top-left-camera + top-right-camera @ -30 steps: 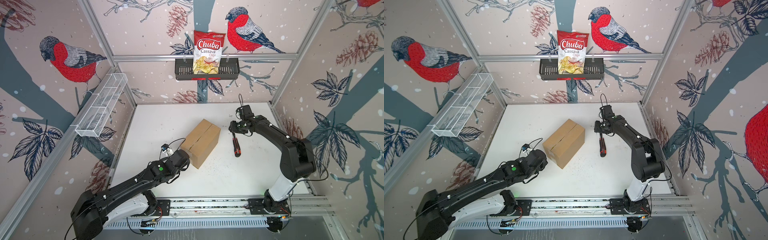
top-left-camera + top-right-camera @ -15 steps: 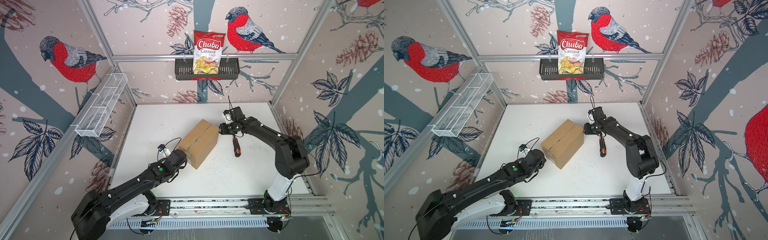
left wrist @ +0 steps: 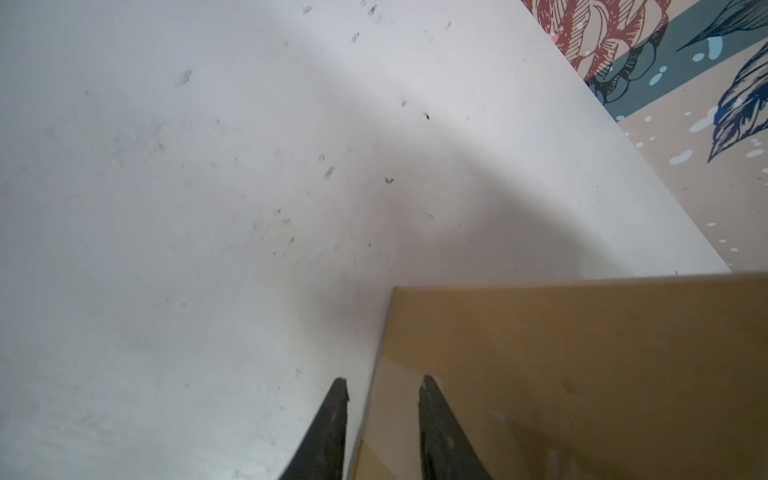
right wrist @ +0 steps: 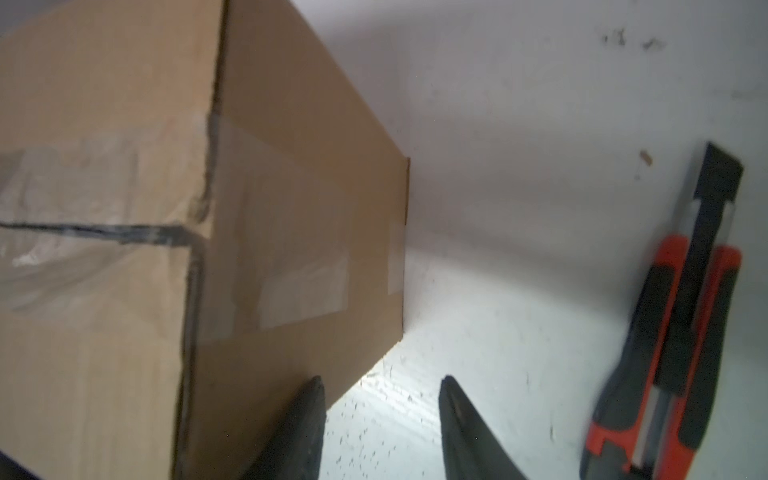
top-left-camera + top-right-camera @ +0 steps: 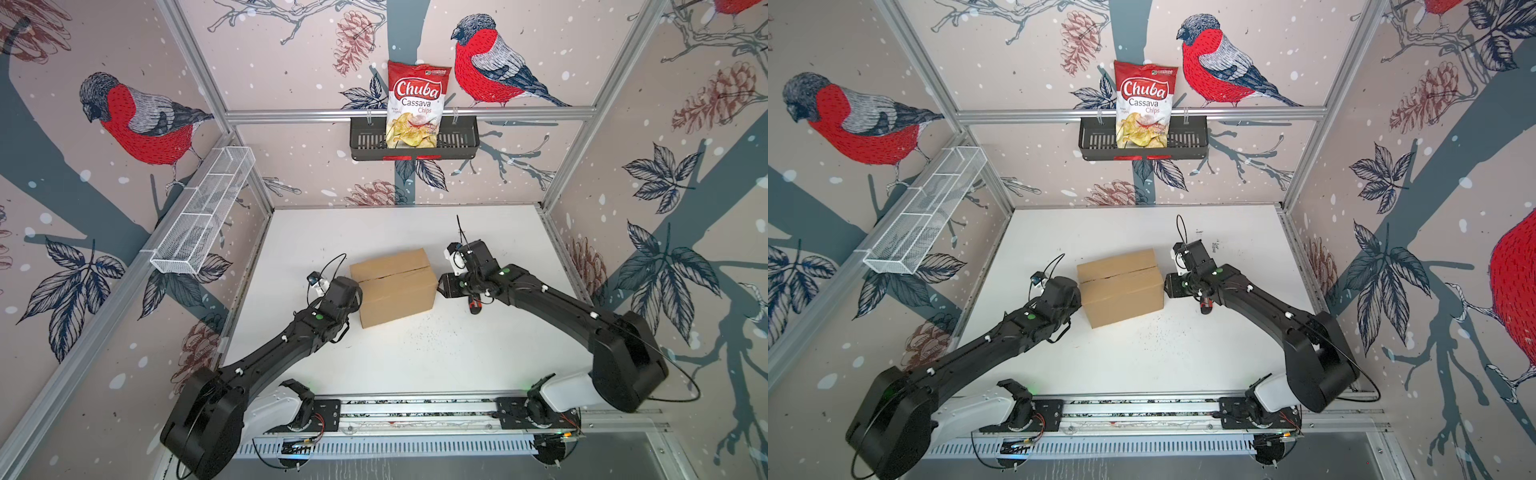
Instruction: Unpack the express box
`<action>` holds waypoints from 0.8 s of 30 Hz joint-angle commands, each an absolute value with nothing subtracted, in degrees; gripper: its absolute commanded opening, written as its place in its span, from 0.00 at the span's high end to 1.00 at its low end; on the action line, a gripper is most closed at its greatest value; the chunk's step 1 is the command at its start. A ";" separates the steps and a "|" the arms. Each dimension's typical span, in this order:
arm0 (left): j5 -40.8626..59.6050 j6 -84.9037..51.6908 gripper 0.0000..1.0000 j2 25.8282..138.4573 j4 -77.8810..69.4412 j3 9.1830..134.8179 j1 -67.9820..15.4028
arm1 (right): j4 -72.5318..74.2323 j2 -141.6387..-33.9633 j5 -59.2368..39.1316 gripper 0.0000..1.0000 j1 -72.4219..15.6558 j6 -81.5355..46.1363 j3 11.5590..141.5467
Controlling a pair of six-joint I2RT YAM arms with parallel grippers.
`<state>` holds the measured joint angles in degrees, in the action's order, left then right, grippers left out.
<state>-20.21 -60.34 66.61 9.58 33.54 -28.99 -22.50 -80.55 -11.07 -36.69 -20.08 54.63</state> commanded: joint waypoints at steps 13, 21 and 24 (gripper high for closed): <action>-12.15 -47.04 0.65 79.87 12.76 50.12 -15.07 | -28.87 -65.17 -10.16 0.59 -30.92 -24.56 48.05; -13.01 -50.45 0.68 69.66 20.10 45.02 -19.52 | -24.16 -78.18 -10.42 0.58 -23.85 -19.24 58.68; -18.57 -54.82 0.68 64.17 29.28 44.84 -25.14 | -23.48 -85.16 -11.95 0.58 -22.87 -17.99 64.39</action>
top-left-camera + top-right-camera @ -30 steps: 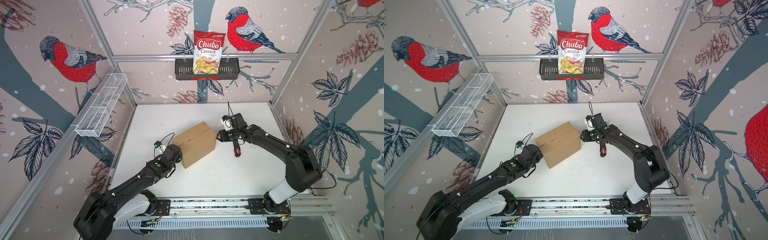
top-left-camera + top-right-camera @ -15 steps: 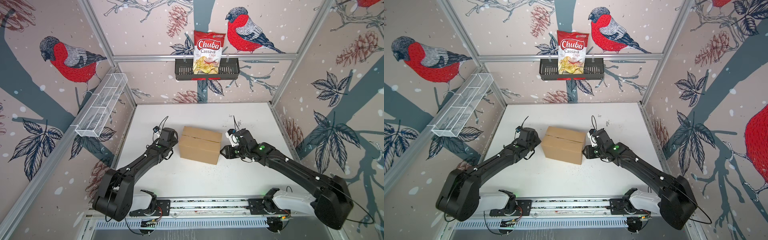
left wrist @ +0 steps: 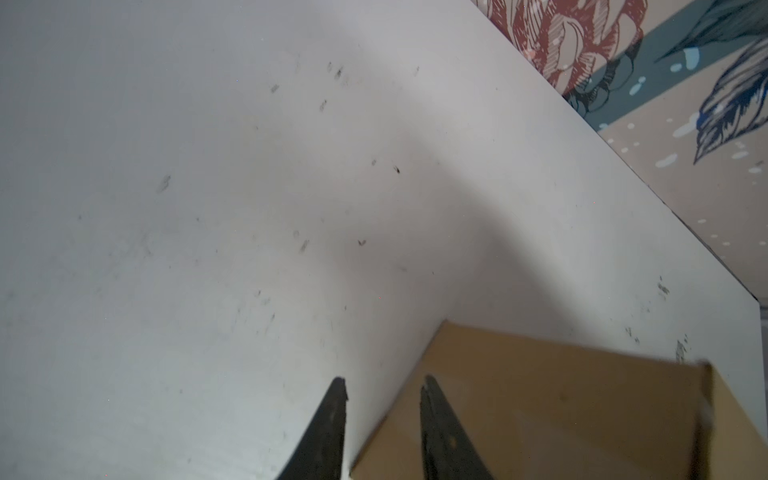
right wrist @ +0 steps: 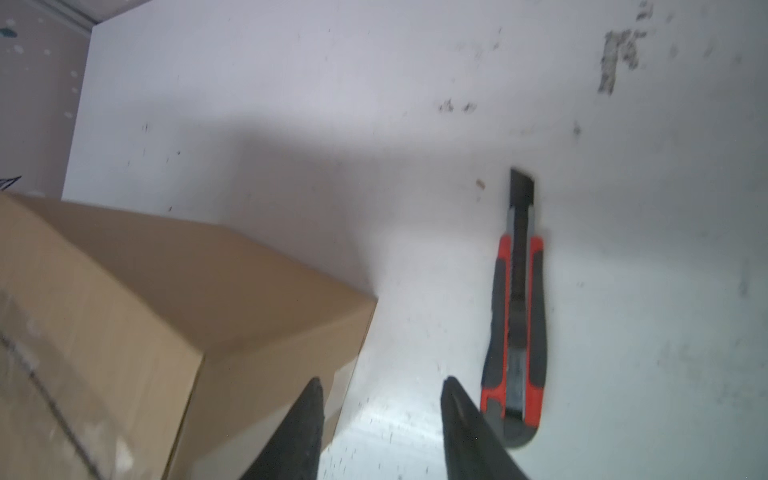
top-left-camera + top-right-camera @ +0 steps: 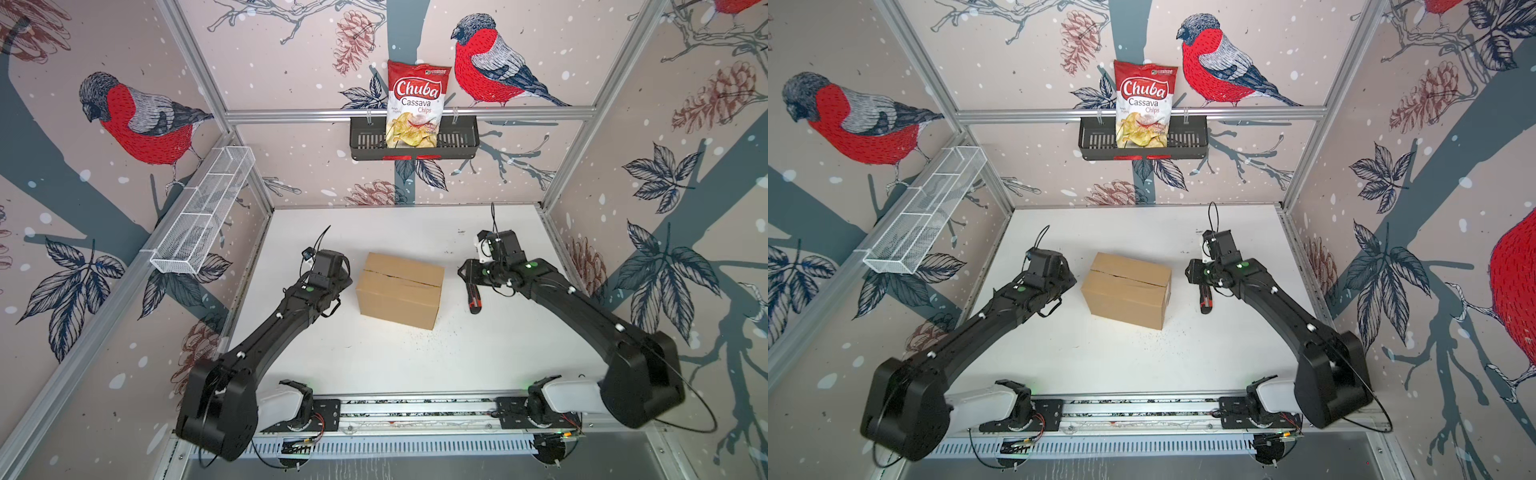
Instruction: Unpack the express box
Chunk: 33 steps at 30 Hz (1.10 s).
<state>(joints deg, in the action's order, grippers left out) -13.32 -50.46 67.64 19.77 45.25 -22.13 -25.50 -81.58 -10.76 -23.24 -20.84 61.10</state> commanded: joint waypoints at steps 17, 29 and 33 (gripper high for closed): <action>-25.49 -81.20 0.66 60.51 29.98 36.52 -55.72 | -24.99 -97.73 -15.84 0.59 -25.45 -13.20 73.97; -27.59 -67.68 0.63 67.70 14.94 38.71 -49.84 | -23.91 -91.95 -16.88 0.60 -31.17 -14.31 67.26; -26.10 -65.22 0.63 70.22 12.11 39.55 -47.76 | -23.60 -88.65 -16.70 0.59 -32.39 -16.19 63.79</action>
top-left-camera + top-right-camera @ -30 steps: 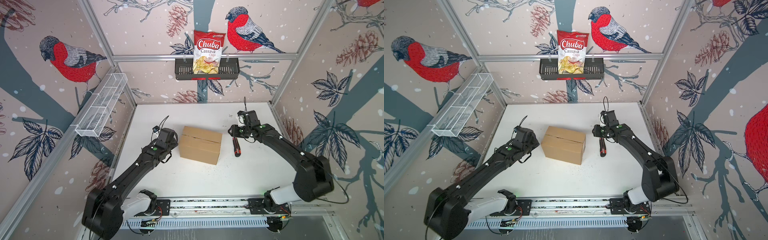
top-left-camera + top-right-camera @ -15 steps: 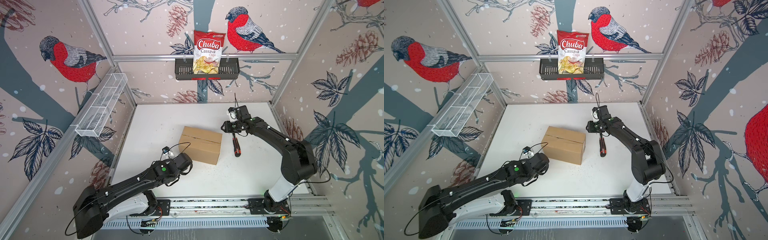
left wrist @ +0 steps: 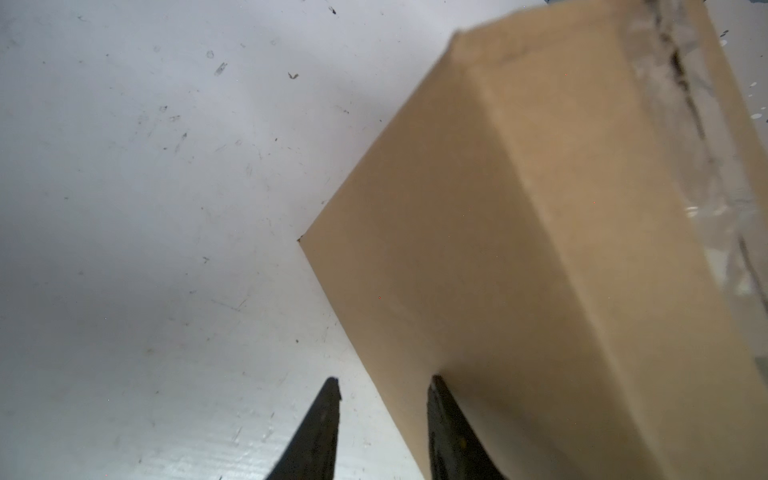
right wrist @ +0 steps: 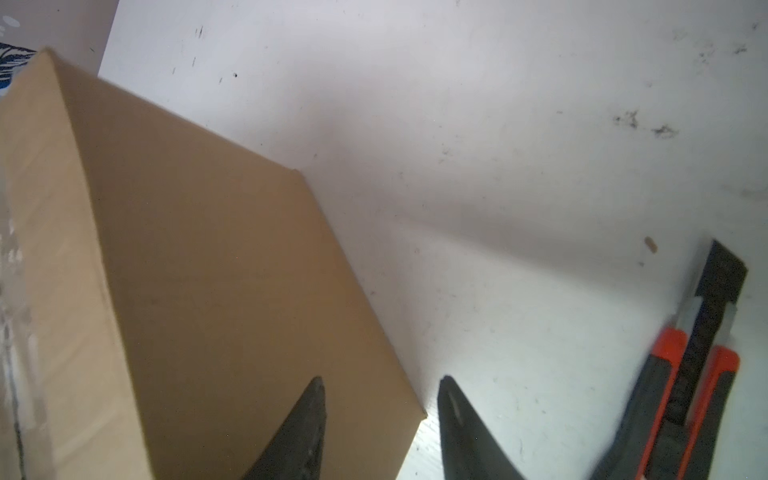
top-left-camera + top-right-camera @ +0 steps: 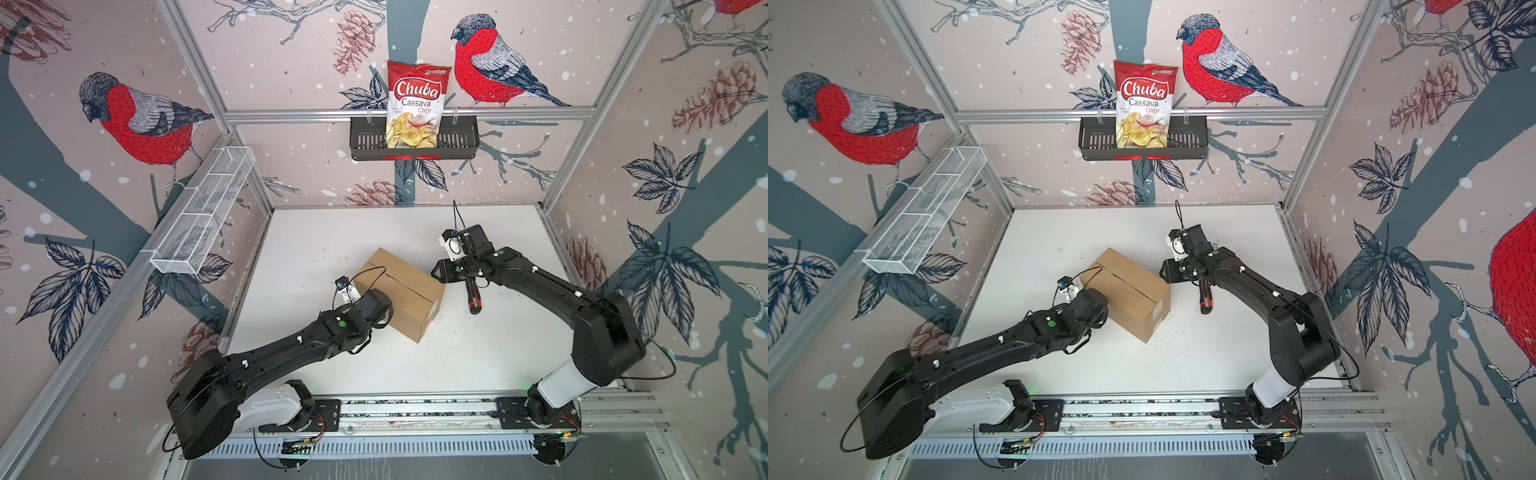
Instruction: Unpack the express box
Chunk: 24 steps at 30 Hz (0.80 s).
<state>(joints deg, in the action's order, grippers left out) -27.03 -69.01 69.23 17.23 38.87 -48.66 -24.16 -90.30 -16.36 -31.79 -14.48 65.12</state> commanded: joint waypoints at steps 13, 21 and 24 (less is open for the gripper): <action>-22.33 -63.81 0.63 75.10 11.29 41.75 -45.71 | -28.77 -80.01 -5.27 0.50 -32.53 -22.76 58.33; -20.67 -65.41 0.58 67.64 17.40 40.01 -45.70 | -32.08 -81.85 -3.40 0.44 -25.54 -21.24 56.78; -20.94 -65.74 0.54 62.40 17.10 37.38 -45.70 | -33.46 -85.01 -1.43 0.43 -24.45 -19.73 57.30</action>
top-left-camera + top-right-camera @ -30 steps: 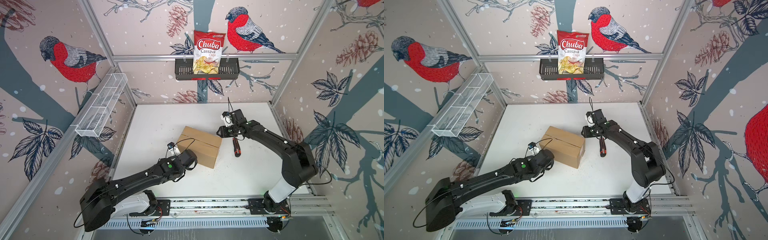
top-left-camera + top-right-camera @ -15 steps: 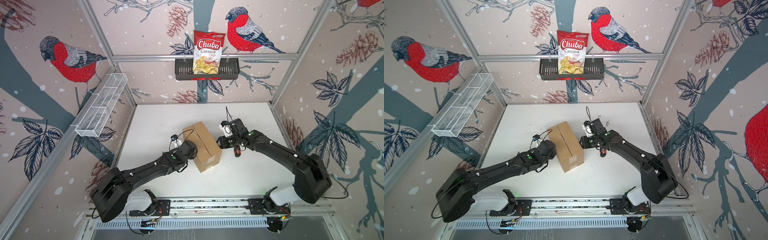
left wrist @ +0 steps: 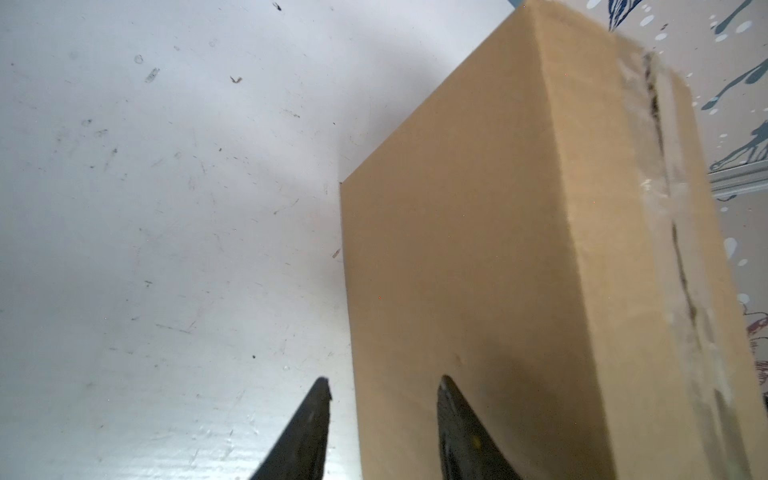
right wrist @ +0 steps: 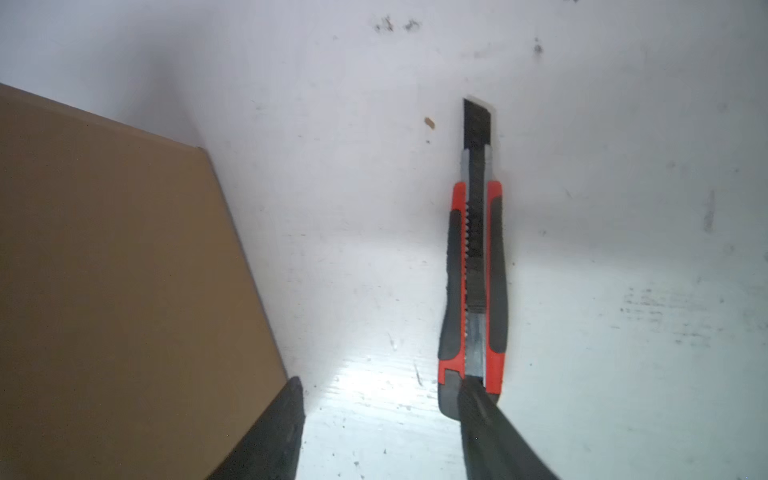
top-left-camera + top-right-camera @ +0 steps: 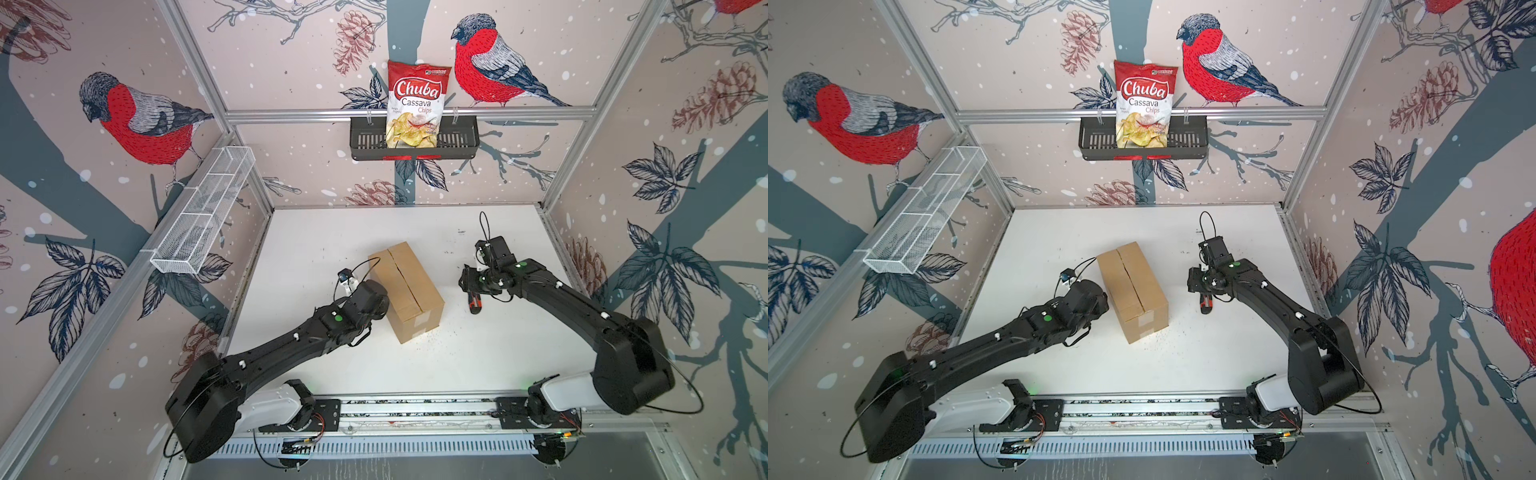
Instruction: Unpack the express box
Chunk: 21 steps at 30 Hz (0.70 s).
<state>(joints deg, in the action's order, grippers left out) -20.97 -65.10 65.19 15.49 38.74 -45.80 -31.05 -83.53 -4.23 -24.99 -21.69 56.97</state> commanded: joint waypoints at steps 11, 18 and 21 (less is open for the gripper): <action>-24.92 -64.70 0.43 55.39 23.04 38.58 -45.70 | -34.15 -93.95 1.30 0.40 -23.65 -17.97 58.97; -26.12 -63.82 0.43 55.72 24.24 40.87 -45.70 | -33.42 -97.96 1.28 0.40 -23.56 -17.47 59.07; -26.80 -63.13 0.43 55.38 25.27 42.18 -45.70 | -33.02 -98.91 1.24 0.40 -23.47 -17.49 59.07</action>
<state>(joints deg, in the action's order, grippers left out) -25.08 -64.55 55.64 23.55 41.06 -45.80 -33.43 -98.35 0.43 -23.57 -17.93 58.72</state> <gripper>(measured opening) 0.569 0.602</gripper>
